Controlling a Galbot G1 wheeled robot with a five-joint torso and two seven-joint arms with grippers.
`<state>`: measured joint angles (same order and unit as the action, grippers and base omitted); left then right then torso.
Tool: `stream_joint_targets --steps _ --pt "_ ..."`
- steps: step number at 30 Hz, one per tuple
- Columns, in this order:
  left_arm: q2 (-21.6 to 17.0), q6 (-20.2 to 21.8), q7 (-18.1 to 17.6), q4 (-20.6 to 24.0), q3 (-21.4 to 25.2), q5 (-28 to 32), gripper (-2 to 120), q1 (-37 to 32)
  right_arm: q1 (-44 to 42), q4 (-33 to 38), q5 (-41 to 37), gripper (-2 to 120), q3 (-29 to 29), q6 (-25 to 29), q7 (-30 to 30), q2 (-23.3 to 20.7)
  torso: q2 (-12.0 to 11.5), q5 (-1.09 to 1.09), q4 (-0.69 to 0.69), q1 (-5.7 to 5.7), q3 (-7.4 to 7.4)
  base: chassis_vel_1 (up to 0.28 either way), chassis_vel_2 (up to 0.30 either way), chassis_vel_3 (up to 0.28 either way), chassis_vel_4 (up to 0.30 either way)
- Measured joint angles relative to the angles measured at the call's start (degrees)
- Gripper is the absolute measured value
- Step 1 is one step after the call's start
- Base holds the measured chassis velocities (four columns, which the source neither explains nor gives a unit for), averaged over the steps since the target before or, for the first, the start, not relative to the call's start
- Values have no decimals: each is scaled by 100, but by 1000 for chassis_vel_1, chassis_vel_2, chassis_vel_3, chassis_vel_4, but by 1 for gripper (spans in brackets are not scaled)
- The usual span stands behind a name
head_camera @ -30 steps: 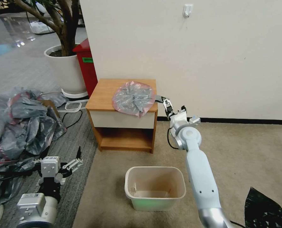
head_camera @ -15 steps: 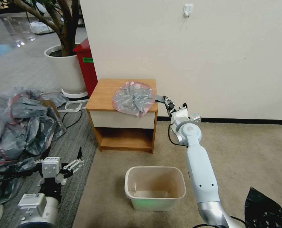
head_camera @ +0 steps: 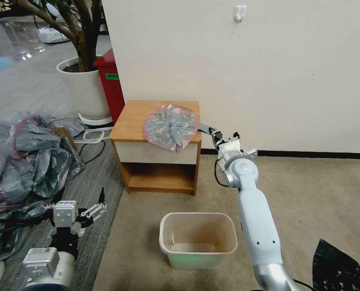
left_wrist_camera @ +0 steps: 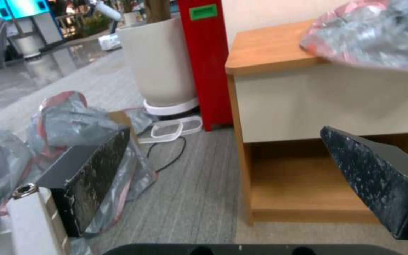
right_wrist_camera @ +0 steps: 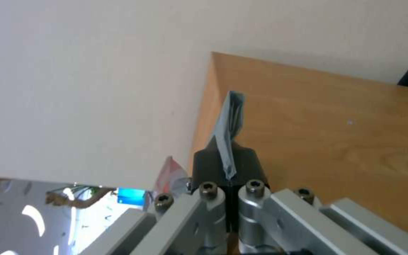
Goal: Pick up the garbage bag from the table and place it over the trash can.
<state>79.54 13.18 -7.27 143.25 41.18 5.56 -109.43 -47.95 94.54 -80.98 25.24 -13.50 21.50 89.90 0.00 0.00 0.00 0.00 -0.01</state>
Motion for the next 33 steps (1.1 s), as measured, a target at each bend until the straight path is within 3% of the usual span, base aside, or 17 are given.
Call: stream_joint_targets --steps 5,12,16,20,28,33 --pt "12 20 3 -1 -42 -14 100 23 -659 960 -34 0 -284 162 350 -296 0 0 0 0 0 0 0 0 0" --pt "10 19 6 0 -44 -26 100 23 -1270 1764 -24 0 -572 228 946 -517 0 1 0 0 0 0 0 0 0" --pt "-23 -11 12 -1 -36 -130 100 20 -2053 2804 32 0 -933 298 1774 -746 0 -1 0 0 0 0 0 0 0" --pt "-23 -30 14 -1 -35 -140 100 28 -2627 3273 404 0 -1249 295 2066 -833 0 0 0 0 0 0 0 0 0" --pt "-21 -91 23 -1 -35 -159 100 75 -3882 3741 1294 0 -1482 -15 2096 -984 0 0 0 0 0 0 0 0 0" --pt "-27 -113 23 0 -20 -160 100 74 -4188 3761 1455 0 -1453 -16 2135 -1003 0 0 0 0 0 0 0 0 0"
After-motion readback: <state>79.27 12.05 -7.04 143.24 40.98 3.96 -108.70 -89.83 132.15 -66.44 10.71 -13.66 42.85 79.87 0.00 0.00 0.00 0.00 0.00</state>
